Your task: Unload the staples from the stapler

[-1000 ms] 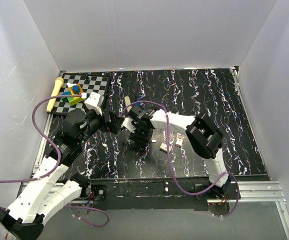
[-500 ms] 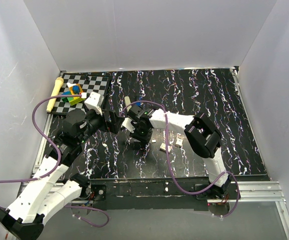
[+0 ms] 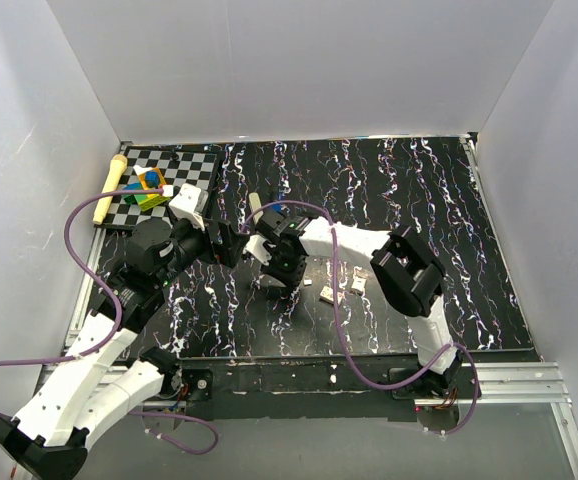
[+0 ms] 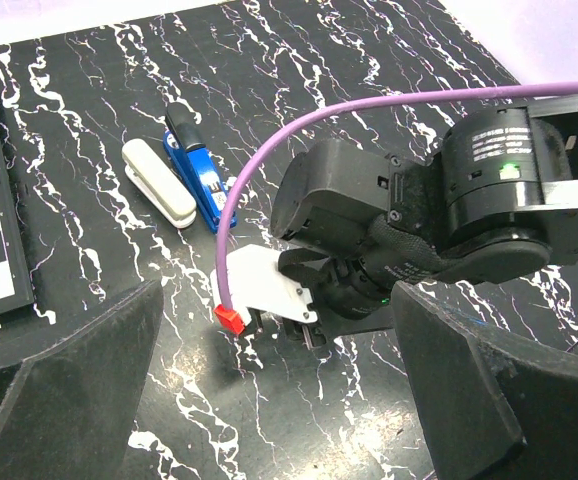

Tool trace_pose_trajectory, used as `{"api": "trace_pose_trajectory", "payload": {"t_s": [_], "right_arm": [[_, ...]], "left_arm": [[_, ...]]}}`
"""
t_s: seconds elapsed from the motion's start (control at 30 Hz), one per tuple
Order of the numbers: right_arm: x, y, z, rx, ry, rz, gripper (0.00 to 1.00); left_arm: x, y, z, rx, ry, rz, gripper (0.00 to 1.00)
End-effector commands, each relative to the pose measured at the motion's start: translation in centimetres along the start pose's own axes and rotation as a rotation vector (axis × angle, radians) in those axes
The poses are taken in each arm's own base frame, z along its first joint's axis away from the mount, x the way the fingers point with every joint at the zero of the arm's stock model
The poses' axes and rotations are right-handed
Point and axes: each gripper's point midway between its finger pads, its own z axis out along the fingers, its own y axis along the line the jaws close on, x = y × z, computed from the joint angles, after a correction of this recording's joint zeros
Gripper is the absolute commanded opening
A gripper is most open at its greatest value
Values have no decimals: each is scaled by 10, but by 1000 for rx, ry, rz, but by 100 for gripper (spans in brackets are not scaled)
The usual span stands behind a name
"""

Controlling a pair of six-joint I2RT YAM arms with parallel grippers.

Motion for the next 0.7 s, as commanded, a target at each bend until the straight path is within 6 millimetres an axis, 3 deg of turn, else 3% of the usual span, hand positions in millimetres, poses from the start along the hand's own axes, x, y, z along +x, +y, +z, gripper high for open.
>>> {"api": "trace_pose_trajectory", "payload": {"t_s": [0.0, 0.2, 0.67], "right_arm": [[-22, -1, -44, 46, -109, 1, 19], [-10, -8, -63, 94, -117, 32, 19], [64, -44, -92, 190, -96, 262, 18]], "left_arm": [[-1, -1, -1, 7, -9, 10, 98], [-2, -1, -2, 9, -13, 7, 98], [-6, -10, -7, 50, -29, -2, 98]]}}
